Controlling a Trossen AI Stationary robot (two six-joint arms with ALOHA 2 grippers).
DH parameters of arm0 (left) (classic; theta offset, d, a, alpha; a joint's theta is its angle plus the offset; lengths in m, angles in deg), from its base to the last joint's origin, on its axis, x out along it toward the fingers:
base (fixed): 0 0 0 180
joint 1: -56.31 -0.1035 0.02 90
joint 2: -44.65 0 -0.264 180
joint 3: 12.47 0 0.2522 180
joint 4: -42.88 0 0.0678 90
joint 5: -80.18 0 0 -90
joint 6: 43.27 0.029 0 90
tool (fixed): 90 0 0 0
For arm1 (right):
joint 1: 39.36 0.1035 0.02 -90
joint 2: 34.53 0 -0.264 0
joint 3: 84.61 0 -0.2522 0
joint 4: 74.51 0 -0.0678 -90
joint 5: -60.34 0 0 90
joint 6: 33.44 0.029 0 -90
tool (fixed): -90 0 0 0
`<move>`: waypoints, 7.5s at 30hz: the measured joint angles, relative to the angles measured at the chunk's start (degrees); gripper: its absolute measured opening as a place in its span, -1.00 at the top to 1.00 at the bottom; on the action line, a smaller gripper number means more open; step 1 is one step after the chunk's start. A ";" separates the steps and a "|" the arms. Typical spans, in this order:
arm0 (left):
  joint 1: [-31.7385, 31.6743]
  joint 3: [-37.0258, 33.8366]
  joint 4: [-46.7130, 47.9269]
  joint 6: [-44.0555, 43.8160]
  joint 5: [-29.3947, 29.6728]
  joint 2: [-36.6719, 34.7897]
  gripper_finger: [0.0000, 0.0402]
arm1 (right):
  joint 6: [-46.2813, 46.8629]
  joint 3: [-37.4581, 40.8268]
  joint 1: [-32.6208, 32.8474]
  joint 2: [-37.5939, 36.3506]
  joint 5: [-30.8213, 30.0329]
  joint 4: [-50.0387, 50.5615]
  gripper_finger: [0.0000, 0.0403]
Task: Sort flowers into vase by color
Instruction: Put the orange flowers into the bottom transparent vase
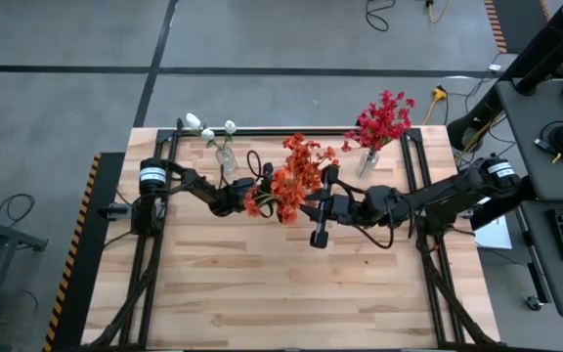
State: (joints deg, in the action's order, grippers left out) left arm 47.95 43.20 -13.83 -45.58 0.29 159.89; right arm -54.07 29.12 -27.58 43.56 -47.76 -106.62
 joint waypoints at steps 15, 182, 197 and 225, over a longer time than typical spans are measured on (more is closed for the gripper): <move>0.04 0.00 0.93 -0.15 1.46 -0.09 0.53 | 0.01 7.90 -5.12 0.14 0.60 -16.45 0.91; 0.00 -0.46 1.57 0.29 2.56 -0.03 0.53 | 13.34 -17.66 -3.32 11.62 -31.92 55.61 0.94; 0.00 -0.59 1.57 0.29 2.58 -0.04 0.53 | 15.06 -17.01 -3.74 12.00 -29.43 56.32 0.94; 0.02 -0.79 1.55 0.27 2.82 -0.02 0.53 | 14.72 -17.50 -2.63 11.37 -31.46 56.92 0.37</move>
State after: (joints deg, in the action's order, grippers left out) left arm 47.97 42.41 -12.29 -45.31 3.11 159.86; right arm -39.35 11.61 -30.21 54.93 -79.22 -49.70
